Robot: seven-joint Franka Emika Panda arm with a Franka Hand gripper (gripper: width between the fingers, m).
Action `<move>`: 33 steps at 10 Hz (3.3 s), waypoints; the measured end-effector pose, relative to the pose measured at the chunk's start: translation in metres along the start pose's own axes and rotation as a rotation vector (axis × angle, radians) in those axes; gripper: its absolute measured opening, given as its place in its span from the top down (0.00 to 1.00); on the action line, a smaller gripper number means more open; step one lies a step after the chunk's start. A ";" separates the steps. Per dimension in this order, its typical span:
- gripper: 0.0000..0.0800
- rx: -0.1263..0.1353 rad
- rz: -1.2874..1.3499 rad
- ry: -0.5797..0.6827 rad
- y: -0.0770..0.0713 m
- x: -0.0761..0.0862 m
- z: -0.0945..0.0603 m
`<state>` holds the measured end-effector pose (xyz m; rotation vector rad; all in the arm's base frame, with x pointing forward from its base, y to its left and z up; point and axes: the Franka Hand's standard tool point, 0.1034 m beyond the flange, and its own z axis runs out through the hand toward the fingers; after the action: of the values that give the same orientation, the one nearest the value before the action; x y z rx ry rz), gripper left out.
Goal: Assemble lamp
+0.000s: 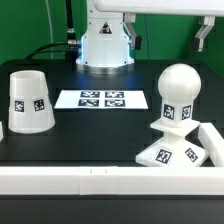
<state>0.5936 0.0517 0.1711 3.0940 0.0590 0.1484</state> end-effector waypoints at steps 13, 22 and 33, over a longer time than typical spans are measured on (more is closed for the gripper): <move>0.13 0.023 -0.107 -0.034 0.118 -0.091 0.011; 0.13 0.073 -0.073 -0.093 0.166 -0.152 0.043; 0.62 0.047 -0.081 -0.114 0.168 -0.163 0.083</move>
Offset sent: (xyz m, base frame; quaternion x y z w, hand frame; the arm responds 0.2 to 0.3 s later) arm -0.0715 -0.0603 0.0066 0.0448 0.0009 -0.0392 0.9982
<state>0.4454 -0.1263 0.0810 3.1336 0.1862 -0.0334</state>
